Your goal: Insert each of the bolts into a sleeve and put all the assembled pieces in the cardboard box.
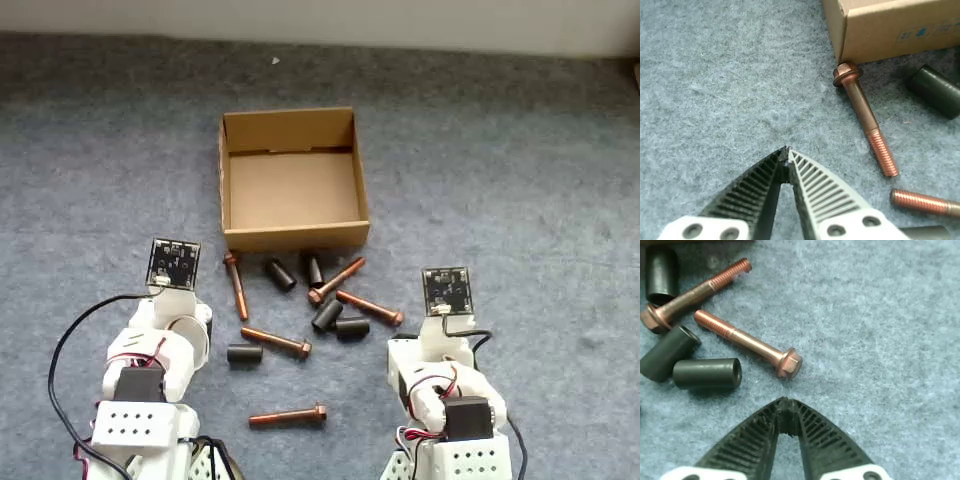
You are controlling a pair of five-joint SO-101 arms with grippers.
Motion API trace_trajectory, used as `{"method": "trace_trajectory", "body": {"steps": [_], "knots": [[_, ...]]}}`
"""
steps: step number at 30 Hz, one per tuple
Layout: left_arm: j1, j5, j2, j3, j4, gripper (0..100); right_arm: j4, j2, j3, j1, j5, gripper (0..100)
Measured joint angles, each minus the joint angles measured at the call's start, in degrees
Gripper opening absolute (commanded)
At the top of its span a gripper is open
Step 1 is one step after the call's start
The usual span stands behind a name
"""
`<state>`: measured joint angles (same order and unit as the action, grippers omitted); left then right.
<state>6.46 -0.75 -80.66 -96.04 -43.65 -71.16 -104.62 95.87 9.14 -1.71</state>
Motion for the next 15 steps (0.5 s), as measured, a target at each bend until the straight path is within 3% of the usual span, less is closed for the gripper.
{"method": "trace_trajectory", "body": {"steps": [15], "knots": [[-2.99,0.0,0.0,0.0,0.0,1,0.0,0.0,0.0,0.0,0.0,0.5]]}}
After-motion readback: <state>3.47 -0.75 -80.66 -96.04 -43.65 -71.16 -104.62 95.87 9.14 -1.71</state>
